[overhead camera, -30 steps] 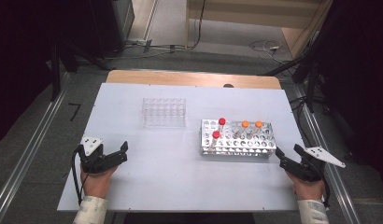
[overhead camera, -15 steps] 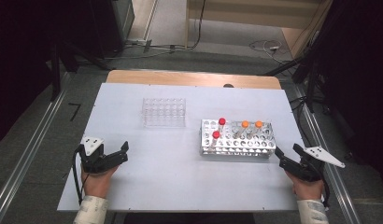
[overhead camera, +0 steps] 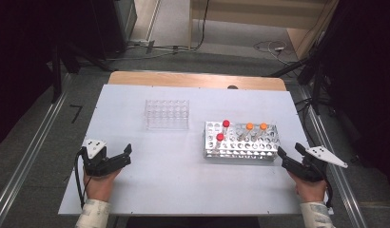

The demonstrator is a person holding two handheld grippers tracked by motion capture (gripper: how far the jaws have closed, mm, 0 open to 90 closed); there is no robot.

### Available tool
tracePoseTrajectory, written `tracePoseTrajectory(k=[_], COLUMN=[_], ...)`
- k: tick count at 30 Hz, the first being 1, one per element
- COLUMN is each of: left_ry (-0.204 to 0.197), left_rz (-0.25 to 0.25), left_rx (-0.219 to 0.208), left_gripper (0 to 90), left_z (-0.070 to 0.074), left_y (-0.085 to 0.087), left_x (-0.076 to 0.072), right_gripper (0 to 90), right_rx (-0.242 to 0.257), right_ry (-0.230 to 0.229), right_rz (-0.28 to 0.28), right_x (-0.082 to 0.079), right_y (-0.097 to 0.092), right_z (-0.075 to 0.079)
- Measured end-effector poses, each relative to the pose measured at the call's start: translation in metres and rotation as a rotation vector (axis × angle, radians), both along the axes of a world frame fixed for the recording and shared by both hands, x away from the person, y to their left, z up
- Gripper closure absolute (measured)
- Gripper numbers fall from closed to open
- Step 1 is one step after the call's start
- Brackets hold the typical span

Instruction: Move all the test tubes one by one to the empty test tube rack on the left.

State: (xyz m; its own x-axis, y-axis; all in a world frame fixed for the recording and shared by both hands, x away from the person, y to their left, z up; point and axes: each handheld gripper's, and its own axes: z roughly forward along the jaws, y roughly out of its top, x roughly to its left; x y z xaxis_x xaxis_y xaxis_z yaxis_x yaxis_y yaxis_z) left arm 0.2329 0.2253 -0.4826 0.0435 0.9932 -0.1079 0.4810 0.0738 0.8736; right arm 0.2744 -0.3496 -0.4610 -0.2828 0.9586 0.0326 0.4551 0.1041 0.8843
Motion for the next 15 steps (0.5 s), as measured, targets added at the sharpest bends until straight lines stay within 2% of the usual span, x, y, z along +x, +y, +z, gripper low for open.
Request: tracePoseTrajectory(k=[7,15], left_ry=[-0.001,-0.002], left_rz=[-0.001,-0.006], left_rx=[0.000,0.000], left_gripper=[4.4,4.4], left_z=[0.000,0.001], left_y=[-0.001,-0.001], left_x=[0.000,0.000], right_gripper=[31.0,41.1], right_rx=[-0.013,-0.019], right_ry=[-0.010,-0.027], right_rz=[0.020,0.035], right_x=[0.007,0.013], right_y=[0.007,0.015], right_z=[0.001,0.002])
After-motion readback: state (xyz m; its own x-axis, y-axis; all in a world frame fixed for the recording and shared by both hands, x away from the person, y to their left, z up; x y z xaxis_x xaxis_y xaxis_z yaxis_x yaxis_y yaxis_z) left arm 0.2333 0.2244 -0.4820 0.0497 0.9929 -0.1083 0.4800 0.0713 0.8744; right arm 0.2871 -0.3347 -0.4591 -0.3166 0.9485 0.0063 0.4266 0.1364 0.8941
